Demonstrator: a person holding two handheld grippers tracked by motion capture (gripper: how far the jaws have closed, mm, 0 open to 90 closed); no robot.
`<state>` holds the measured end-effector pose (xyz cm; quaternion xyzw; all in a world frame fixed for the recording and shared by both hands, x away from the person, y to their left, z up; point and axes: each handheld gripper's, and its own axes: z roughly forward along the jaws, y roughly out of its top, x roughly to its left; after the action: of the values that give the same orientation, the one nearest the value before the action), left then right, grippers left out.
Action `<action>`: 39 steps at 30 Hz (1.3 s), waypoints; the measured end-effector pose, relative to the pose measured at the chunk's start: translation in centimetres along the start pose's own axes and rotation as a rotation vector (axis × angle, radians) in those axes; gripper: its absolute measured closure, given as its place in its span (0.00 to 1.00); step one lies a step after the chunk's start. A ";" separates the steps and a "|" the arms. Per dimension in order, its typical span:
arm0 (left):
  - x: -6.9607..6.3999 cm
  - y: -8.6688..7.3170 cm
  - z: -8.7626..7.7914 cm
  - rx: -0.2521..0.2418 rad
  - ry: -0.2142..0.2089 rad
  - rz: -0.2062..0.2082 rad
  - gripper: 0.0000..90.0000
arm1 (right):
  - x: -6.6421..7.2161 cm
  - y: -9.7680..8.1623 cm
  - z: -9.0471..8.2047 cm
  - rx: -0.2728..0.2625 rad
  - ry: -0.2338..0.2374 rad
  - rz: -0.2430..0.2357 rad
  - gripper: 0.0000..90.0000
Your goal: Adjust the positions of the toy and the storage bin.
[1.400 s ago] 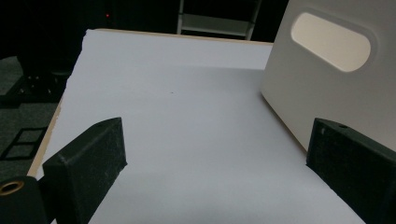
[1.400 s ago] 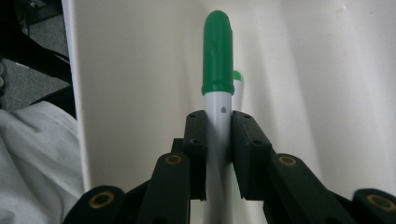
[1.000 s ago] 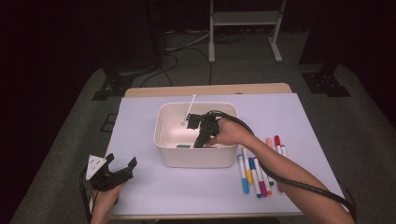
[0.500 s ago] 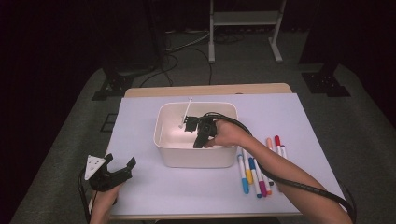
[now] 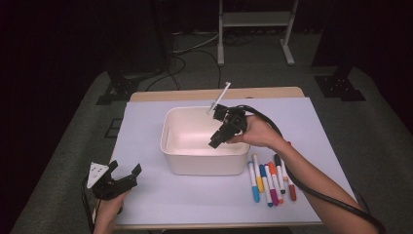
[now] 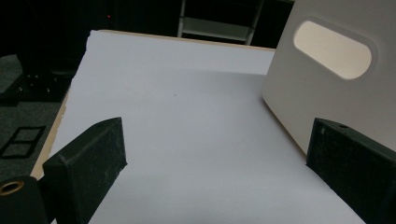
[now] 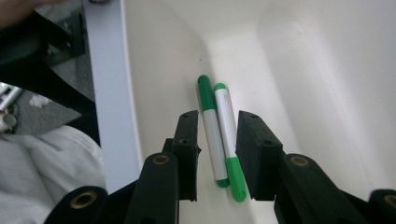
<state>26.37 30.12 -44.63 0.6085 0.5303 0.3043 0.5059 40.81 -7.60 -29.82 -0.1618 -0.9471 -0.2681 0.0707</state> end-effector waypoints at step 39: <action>-0.2 -0.2 0.3 0.015 -0.016 -0.011 0.04 | -3.8 -27.6 -5.1 -0.248 -0.197 0.539 0.65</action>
<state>26.51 29.83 -44.83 0.6118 0.5320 0.2927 0.5070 35.05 -33.52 -39.78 -0.4395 -0.8325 -0.3362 0.0267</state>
